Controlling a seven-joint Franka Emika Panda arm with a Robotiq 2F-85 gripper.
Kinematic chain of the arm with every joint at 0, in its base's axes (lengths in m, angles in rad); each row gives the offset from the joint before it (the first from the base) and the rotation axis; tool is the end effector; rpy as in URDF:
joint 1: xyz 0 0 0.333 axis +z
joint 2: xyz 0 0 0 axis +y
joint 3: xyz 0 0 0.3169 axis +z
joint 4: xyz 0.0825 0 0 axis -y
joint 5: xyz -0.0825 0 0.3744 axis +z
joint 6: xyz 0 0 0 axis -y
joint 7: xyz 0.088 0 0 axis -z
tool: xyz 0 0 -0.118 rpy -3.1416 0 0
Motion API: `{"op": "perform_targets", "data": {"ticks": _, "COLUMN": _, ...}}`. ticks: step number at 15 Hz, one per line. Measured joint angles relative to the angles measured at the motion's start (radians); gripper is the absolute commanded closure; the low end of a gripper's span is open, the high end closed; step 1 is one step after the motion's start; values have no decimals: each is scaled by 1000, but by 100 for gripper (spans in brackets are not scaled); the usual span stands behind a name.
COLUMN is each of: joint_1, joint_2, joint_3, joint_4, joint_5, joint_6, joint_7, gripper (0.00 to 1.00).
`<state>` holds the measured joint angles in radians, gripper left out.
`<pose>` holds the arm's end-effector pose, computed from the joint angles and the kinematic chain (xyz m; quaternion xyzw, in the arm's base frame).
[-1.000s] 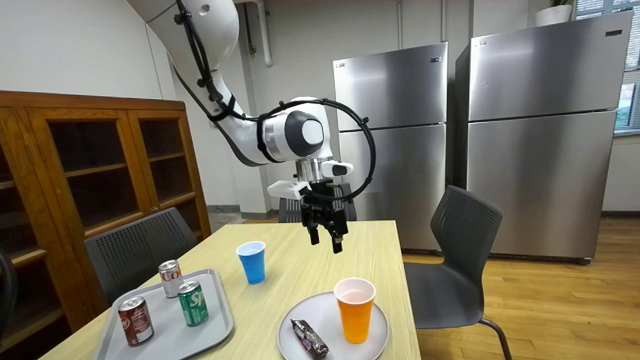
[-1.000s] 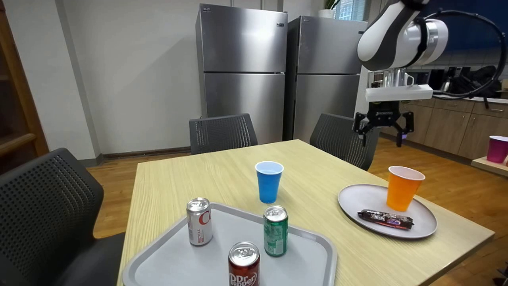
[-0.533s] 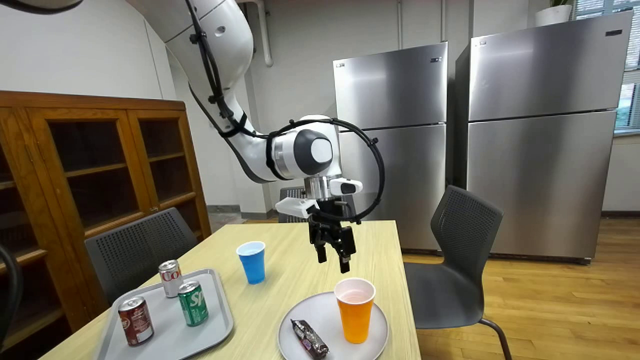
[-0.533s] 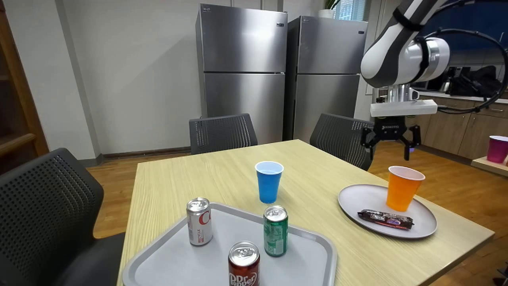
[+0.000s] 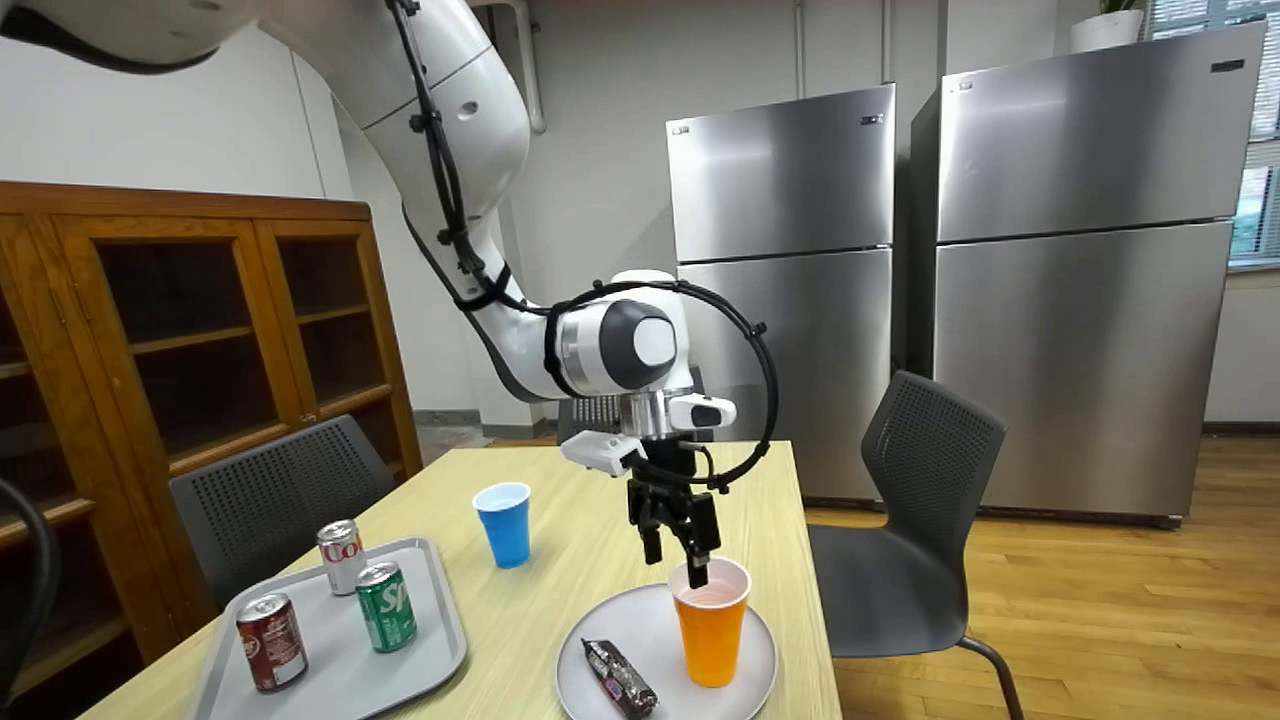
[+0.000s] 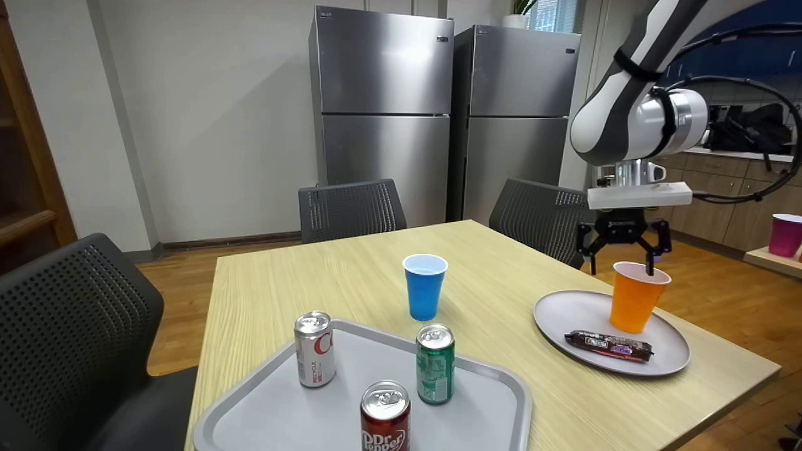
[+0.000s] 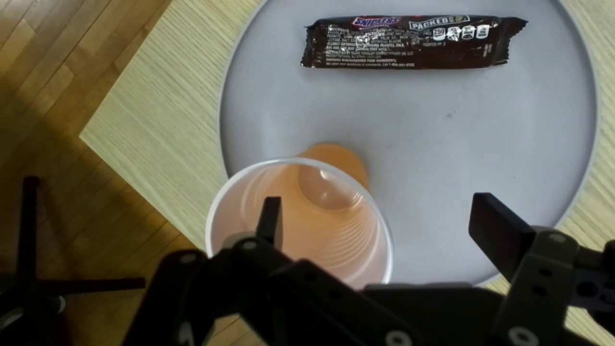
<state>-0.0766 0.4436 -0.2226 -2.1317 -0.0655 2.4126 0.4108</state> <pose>0.5250 -0.1653 0.1875 0.9436 -0.3148 -0.0730 0.0721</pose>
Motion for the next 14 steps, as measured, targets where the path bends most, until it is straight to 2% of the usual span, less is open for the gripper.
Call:
{"op": "perform_targets", "data": {"ticks": 1, "joint_1": 0, "joint_2": 10, "joint_3": 0, "joint_4": 1, "joint_5": 1, "joint_6": 2, "joint_7": 5, "gripper": 0}}
{"op": "perform_targets", "data": {"ticks": 2, "joint_1": 0, "joint_2": 19, "joint_3": 0, "joint_4": 3, "joint_5": 2, "joint_6": 3, "joint_7": 11, "gripper": 25}}
{"op": "perform_targets", "data": {"ticks": 3, "joint_1": 0, "joint_2": 28, "joint_3": 0, "joint_4": 5, "joint_5": 5, "joint_6": 5, "joint_7": 15, "gripper": 26}}
{"op": "perform_targets", "data": {"ticks": 4, "joint_1": 0, "joint_2": 36, "joint_3": 0, "joint_4": 9, "joint_5": 8, "joint_6": 6, "joint_7": 19, "gripper": 32}}
{"op": "perform_targets", "data": {"ticks": 6, "joint_1": 0, "joint_2": 50, "joint_3": 0, "joint_4": 19, "joint_5": 19, "joint_6": 6, "joint_7": 24, "gripper": 51}}
{"op": "perform_targets", "data": {"ticks": 12, "joint_1": 0, "joint_2": 60, "joint_3": -14, "joint_4": 46, "joint_5": 27, "joint_6": 6, "joint_7": 28, "gripper": 95}}
{"op": "perform_targets", "data": {"ticks": 13, "joint_1": 0, "joint_2": 60, "joint_3": -18, "joint_4": 50, "joint_5": 27, "joint_6": 6, "joint_7": 28, "gripper": 100}}
{"op": "perform_targets", "data": {"ticks": 14, "joint_1": 1, "joint_2": 60, "joint_3": -22, "joint_4": 54, "joint_5": 27, "joint_6": 6, "joint_7": 28, "gripper": 100}}
